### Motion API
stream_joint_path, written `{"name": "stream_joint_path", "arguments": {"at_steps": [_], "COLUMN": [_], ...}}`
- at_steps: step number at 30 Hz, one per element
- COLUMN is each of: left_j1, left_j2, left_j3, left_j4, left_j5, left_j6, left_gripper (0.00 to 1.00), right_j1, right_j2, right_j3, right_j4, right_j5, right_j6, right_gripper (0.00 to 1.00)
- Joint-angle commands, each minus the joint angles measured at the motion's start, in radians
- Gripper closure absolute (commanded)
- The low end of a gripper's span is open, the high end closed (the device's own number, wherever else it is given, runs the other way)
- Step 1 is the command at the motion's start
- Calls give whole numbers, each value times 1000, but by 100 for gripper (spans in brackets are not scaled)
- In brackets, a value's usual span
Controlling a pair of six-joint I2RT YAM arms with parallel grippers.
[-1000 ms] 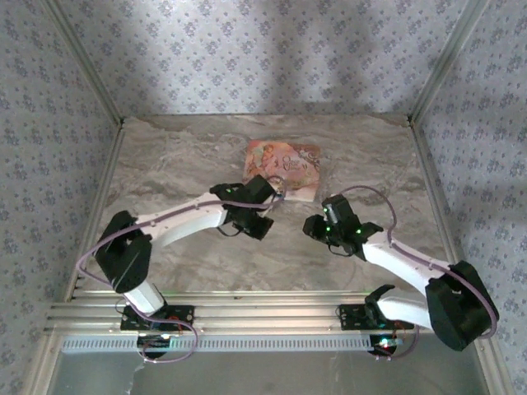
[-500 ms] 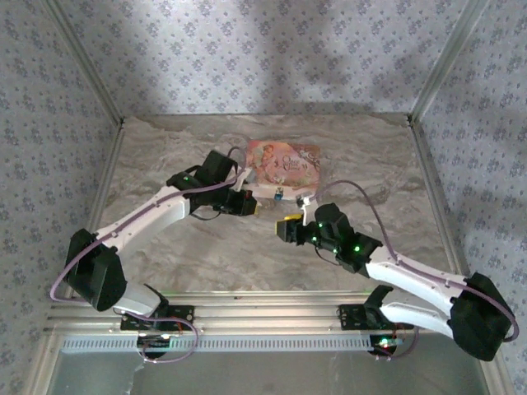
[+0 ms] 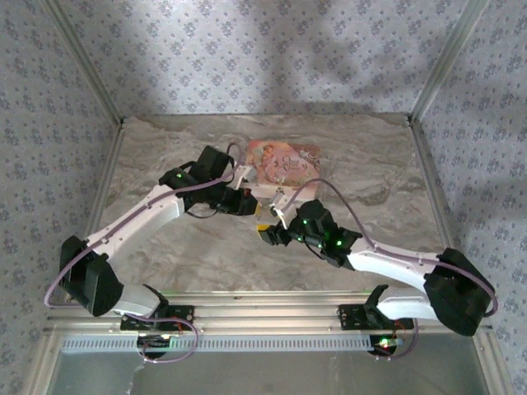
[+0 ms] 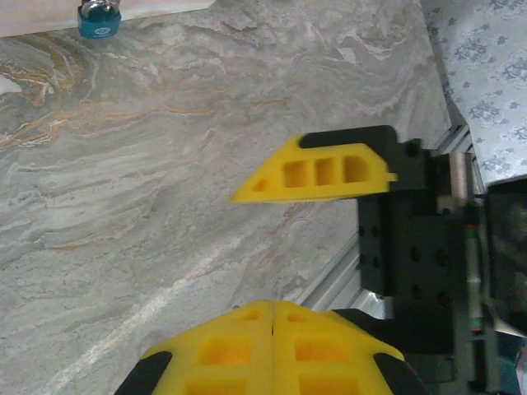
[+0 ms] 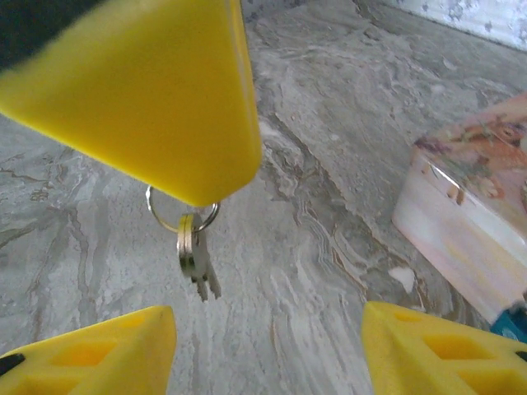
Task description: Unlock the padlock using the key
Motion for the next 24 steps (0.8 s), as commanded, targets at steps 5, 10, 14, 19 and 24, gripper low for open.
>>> {"name": "stream_joint_path", "arguments": {"at_steps": [5,10,14,19,24], "left_j1": [11,25,42,70,112], "left_j2": [-56,-65,-70,-70,-81], "left_j3": [22,18,11,-2,-25], "left_j4": [-20,-27,-25,-21,-10], "left_j5": [38,41,43,52,71], "left_j6": [-13,-11,-18,-18,-15], "left_gripper": [100,100,100,100,100], "right_j1": [2,6,10,12,-2], "right_j2": [120,129,120,101,64], "right_j3": [74,72,60,59,95], "right_j4": [161,216,235,219,81], "right_j5": [-64,-80,-79,-87,-133], "right_j6": [-64,-80,-84,-98,-82], "right_gripper": [45,56,67,93,100]}}
